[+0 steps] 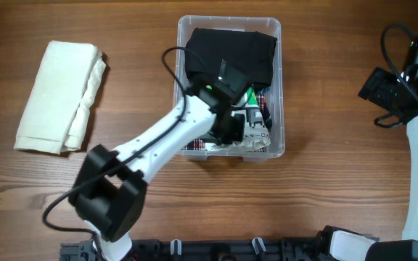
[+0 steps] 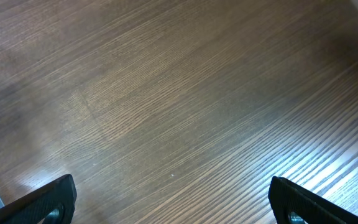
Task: Pack container
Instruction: 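Lower the white T-shirt onto the plaid shirt's front half and release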
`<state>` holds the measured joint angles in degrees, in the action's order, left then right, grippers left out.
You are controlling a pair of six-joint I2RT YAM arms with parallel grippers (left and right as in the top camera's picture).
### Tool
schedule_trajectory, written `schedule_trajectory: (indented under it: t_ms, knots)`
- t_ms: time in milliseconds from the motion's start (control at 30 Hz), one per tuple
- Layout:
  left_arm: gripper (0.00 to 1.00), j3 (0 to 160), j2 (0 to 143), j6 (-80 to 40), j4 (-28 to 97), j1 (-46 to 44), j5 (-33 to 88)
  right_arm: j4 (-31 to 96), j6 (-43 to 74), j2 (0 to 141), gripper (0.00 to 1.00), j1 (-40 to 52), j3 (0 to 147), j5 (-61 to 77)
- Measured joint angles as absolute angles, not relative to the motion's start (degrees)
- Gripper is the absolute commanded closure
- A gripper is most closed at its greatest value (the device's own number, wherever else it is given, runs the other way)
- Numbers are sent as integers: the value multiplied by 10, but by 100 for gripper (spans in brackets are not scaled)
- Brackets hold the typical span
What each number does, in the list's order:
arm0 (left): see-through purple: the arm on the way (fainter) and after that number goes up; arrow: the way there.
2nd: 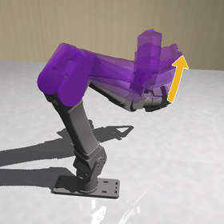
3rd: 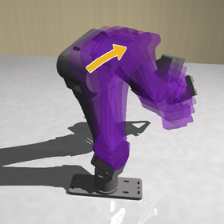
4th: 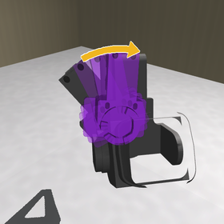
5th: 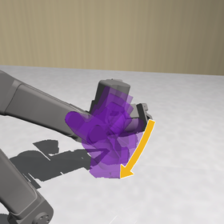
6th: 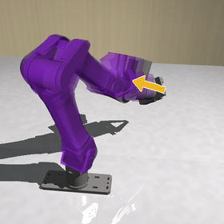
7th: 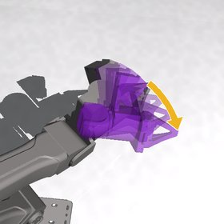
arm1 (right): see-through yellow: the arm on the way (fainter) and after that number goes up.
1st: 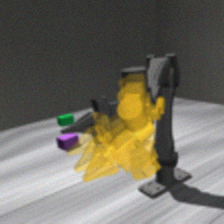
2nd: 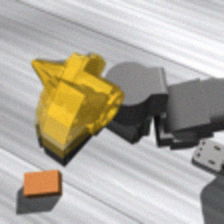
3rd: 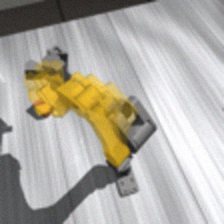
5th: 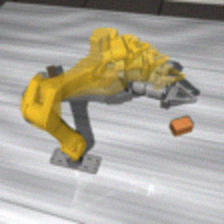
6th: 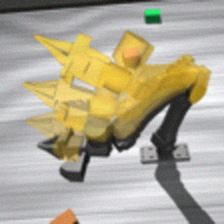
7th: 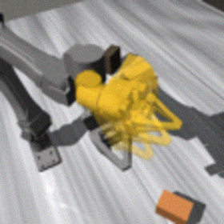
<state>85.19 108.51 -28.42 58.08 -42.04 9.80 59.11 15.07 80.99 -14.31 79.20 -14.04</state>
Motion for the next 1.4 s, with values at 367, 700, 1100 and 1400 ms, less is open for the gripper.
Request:
schedule_trajectory:
  t_ms: [367, 700, 1100, 1400]
  knots:
    - [94, 872, 1117, -284, 607, -439, 34, 591, 151, 810, 0, -143, 792, -140]
    - [87, 985, 1087, -284, 596, -430, 28, 591, 151, 810, 0, -143, 792, -140]
    - [73, 991, 1126, -286, 501, -430, -26, 591, 151, 810, 0, -143, 792, -140]
    - [76, 992, 1214, -286, 484, -430, -32, 589, 151, 810, 0, -143, 792, -140]
